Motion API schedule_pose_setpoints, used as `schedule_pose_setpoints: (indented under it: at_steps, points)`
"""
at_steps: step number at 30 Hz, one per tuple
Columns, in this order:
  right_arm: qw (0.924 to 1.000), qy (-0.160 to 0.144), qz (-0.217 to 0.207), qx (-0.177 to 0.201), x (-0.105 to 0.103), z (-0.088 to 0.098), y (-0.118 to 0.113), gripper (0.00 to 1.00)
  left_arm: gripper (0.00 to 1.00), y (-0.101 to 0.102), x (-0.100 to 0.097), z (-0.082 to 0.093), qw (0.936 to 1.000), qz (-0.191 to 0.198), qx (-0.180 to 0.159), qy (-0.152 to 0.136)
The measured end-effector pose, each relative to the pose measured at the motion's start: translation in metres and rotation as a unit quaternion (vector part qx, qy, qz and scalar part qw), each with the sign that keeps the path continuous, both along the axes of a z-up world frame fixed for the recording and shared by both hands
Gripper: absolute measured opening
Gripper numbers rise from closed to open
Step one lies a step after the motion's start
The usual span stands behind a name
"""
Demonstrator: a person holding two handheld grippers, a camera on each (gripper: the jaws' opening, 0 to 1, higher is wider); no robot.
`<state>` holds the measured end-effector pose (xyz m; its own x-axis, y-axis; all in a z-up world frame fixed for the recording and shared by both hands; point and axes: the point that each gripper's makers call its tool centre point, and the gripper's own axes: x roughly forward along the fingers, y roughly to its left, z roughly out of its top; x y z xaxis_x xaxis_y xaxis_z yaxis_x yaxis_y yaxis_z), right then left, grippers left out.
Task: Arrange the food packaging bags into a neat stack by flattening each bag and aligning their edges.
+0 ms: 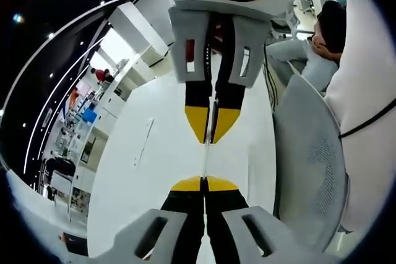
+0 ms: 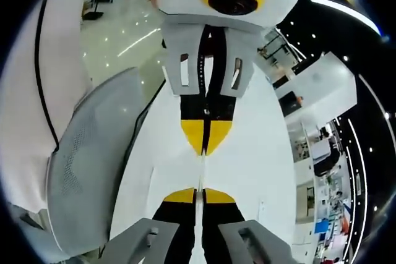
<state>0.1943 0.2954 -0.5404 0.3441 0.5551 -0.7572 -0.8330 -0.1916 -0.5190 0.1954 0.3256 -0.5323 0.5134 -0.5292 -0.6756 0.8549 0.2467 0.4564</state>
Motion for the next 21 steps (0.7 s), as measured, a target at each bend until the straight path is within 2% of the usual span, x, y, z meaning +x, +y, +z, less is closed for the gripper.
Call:
schedule_pose_setpoints:
  at_steps: [21]
  points:
    - [0.9998,0.005,-0.021,0.003,0.004,-0.002,-0.020,0.00,0.00,0.005,0.000,0.000,1.0000,0.007,-0.001,0.001]
